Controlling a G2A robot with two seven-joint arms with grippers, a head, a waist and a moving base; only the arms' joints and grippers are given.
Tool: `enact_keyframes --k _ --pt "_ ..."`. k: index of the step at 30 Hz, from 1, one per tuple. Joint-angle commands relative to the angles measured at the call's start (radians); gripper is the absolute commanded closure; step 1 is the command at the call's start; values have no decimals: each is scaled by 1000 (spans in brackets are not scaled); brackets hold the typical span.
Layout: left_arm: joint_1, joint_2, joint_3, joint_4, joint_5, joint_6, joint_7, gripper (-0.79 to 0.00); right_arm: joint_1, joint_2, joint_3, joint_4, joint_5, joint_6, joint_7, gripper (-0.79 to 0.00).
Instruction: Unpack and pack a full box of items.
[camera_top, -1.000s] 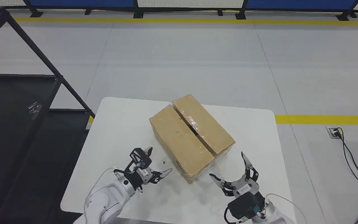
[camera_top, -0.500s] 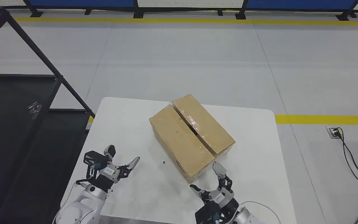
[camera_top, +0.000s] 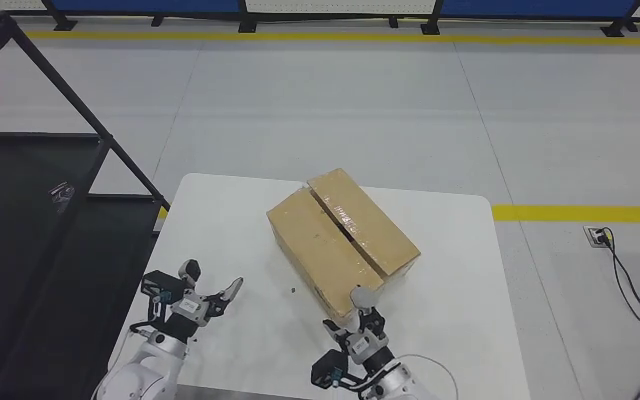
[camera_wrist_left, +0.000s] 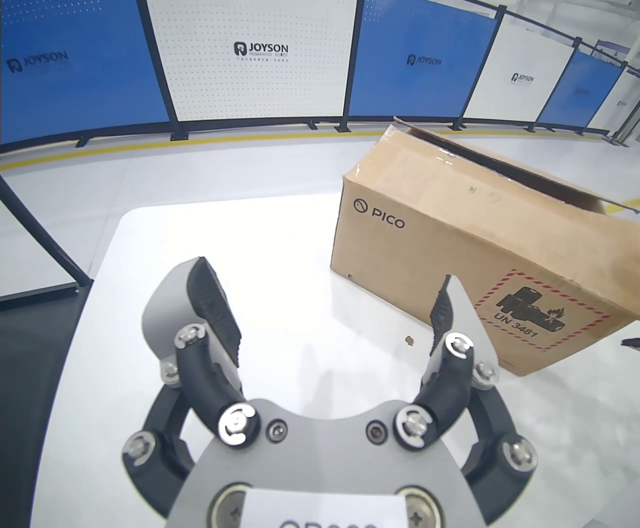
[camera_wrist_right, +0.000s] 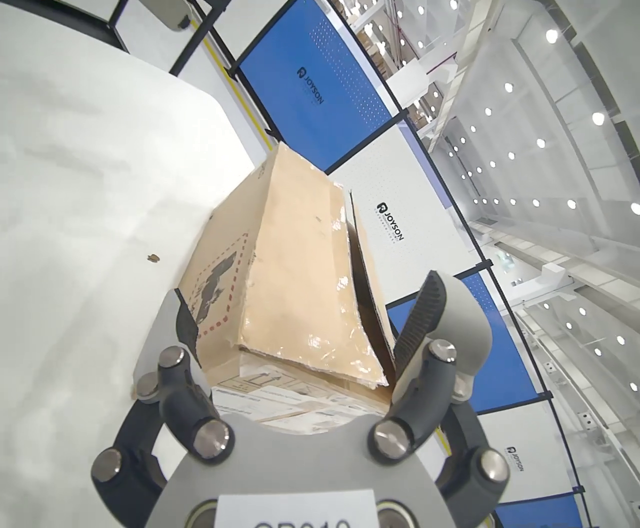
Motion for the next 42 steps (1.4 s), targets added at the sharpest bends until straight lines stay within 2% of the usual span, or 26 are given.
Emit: enact_keyframes --k 1,16,25,30,35,42 --pt "1 0 -3 0 -2 -3 -1 -785 11 -5 -3 17 -4 23 25 -785" --pt "-4 2 -20 -5 1 -9 -13 -785 11 -13 67 40 29 86 67 -785" --pt "-2 1 -17 -7 7 -2 -14 -785 0 -11 130 34 89 68 59 -785" --pt "2 -1 -12 -8 8 2 -11 -785 -26 -8 183 -12 270 -10 -17 -785" --pt "4 -1 -9 -8 11 2 -10 -785 -91 9 302 -101 673 -295 -198 -785" --pt "3 -2 0 -13 19 -2 -17 -785 -96 10 311 -108 692 -315 -204 -785"
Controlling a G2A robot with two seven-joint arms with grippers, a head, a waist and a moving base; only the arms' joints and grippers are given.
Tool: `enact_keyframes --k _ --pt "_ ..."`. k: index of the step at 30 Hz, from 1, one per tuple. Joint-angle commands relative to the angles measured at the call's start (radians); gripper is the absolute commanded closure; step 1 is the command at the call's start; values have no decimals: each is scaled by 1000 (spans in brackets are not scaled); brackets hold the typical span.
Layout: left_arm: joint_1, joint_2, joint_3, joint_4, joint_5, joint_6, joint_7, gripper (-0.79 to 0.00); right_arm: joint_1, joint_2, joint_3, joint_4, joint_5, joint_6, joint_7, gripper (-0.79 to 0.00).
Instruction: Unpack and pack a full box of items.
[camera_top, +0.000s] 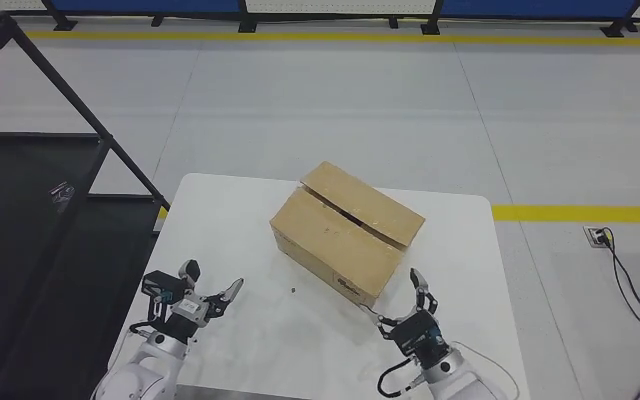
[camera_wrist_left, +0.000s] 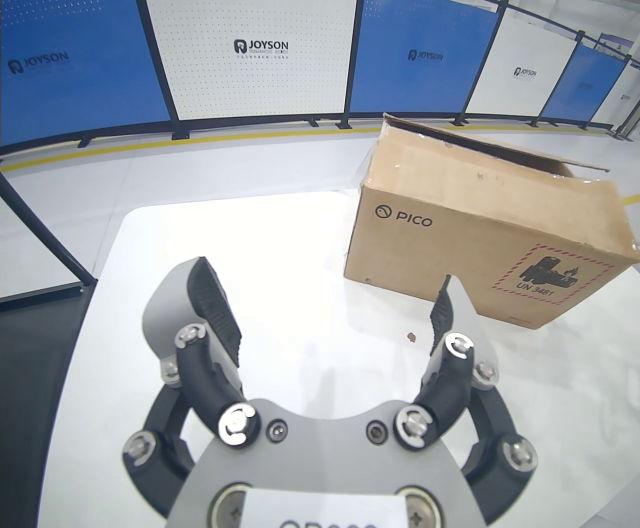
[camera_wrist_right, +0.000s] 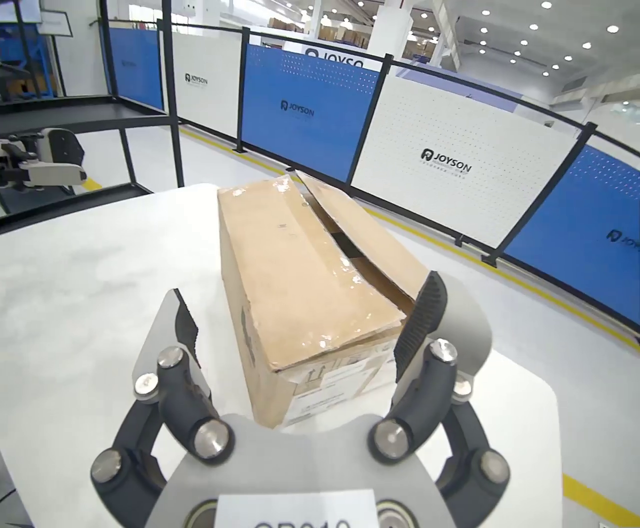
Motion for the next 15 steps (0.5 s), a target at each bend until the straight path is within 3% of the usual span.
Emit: enact_keyframes --k 1,4,8,13,15 --pt "0 0 2 -1 2 -2 -4 -785 0 0 0 0 -5 1 0 -785" --pt "-1 0 5 -3 3 -2 -7 -785 -1 0 -3 -2 -2 -7 -2 -785" --pt "2 -1 10 -15 8 -7 -3 -785 12 4 22 -12 145 -140 6 -785" --pt "17 -1 9 -28 10 -5 16 -785 88 -3 68 -1 455 -157 258 -785" --pt "27 -2 6 -32 7 -5 25 -785 142 -5 83 16 606 -151 420 -785"
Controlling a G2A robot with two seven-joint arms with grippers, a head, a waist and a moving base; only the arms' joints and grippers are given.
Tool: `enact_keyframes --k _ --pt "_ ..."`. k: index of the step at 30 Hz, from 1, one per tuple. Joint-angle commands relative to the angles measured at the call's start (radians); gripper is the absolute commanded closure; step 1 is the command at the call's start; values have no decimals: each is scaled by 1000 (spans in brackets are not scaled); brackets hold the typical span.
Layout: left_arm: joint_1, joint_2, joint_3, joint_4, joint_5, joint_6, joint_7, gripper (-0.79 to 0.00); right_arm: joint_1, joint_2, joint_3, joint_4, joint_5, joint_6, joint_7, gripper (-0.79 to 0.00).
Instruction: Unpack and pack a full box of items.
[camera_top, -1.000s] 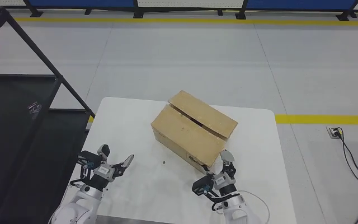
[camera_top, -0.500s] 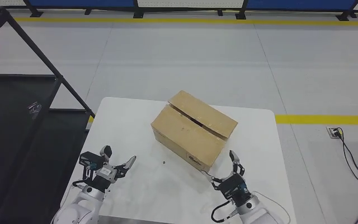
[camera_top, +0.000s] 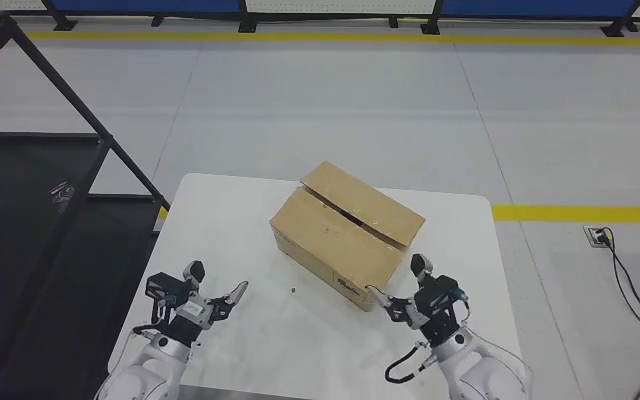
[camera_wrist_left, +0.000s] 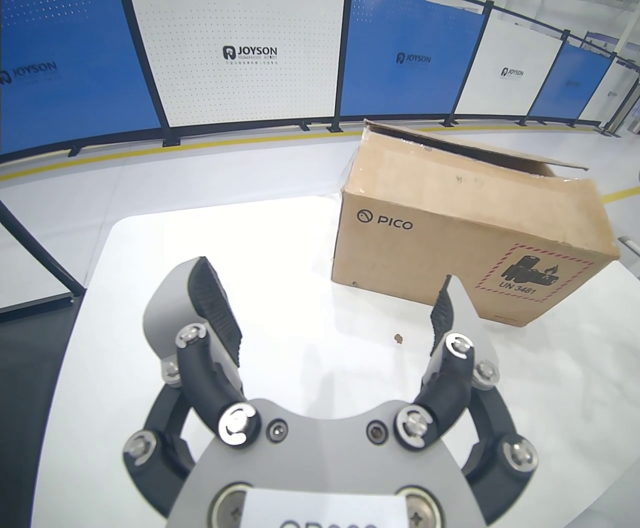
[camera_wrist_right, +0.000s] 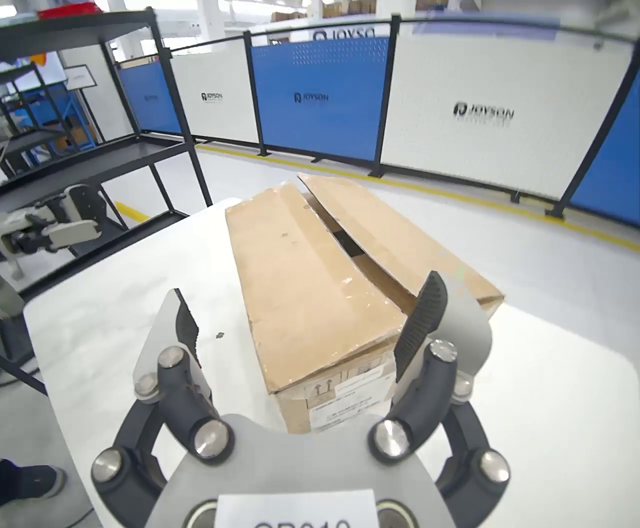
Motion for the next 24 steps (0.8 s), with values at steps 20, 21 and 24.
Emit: enact_keyframes --k 20,21,24 --pt "16 -3 12 -10 3 4 -3 -785 203 0 45 127 525 40 487 -785" --pt "13 -3 14 -13 5 5 -4 -785 218 -2 46 142 565 70 492 -785" --pt "12 -4 14 -15 7 6 -5 -785 245 -2 54 172 662 87 529 -785"
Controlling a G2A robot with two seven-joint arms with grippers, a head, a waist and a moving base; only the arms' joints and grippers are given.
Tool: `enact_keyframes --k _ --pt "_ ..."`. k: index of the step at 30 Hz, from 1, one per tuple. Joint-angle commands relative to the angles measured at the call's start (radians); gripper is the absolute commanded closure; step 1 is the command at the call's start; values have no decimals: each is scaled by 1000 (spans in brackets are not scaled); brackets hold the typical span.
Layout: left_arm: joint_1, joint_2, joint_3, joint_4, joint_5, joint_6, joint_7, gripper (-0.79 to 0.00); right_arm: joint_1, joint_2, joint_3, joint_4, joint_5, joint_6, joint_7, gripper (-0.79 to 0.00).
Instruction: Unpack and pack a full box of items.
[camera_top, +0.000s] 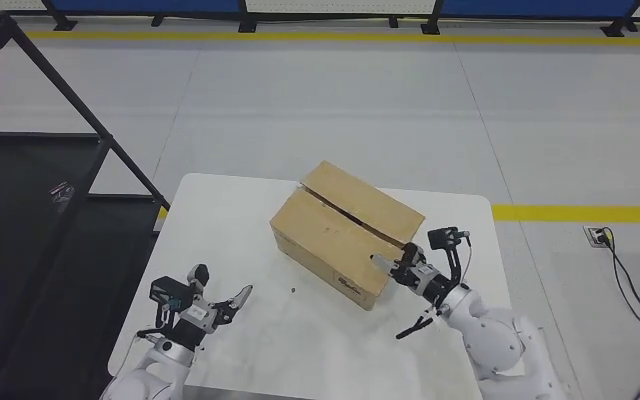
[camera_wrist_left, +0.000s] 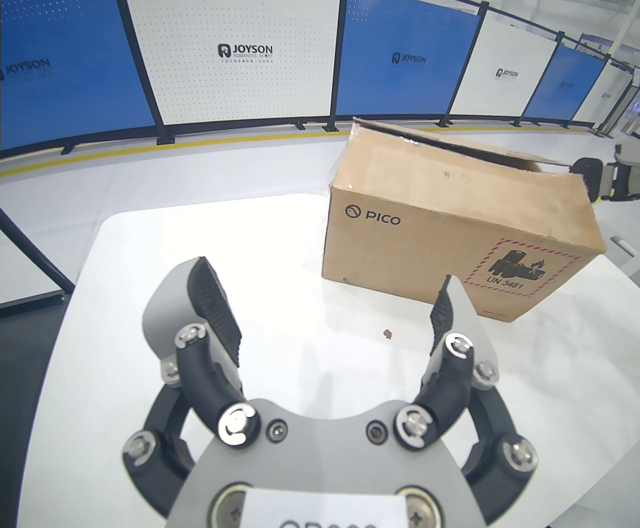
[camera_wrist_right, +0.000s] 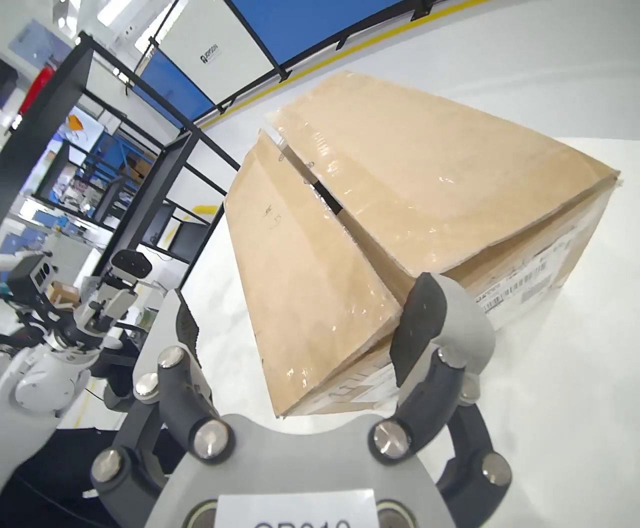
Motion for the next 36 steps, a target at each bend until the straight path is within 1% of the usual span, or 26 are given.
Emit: enact_keyframes --k 1,9,10,11,14,15,17,21,24,36 --pt "0 0 -2 -1 0 0 0 -785 14 1 9 16 65 0 27 -785" --pt "0 0 -5 7 -5 -3 3 -785 44 11 45 51 206 20 110 -785" --pt "-1 0 -5 8 -5 -3 3 -785 45 11 46 52 220 20 119 -757" --pt "-2 -1 -5 8 -5 -3 3 -785 47 13 48 54 238 16 136 -680" --pt "-6 -1 -5 9 -3 -2 3 -785 51 19 60 62 289 14 184 -536" --pt "-7 -1 -5 10 -3 -2 3 -785 53 20 63 64 300 14 196 -468" --pt "-7 -1 -5 11 -2 -2 4 -785 55 24 67 67 318 7 217 -403" --pt "-9 -1 -5 11 -1 -1 1 -785 56 30 68 71 344 -8 242 -379" --pt "-11 -2 -4 10 -2 0 -1 -785 56 33 67 73 364 -17 253 -345" --pt "-15 -2 -4 12 -2 0 -4 -785 70 45 42 83 349 7 236 -329"
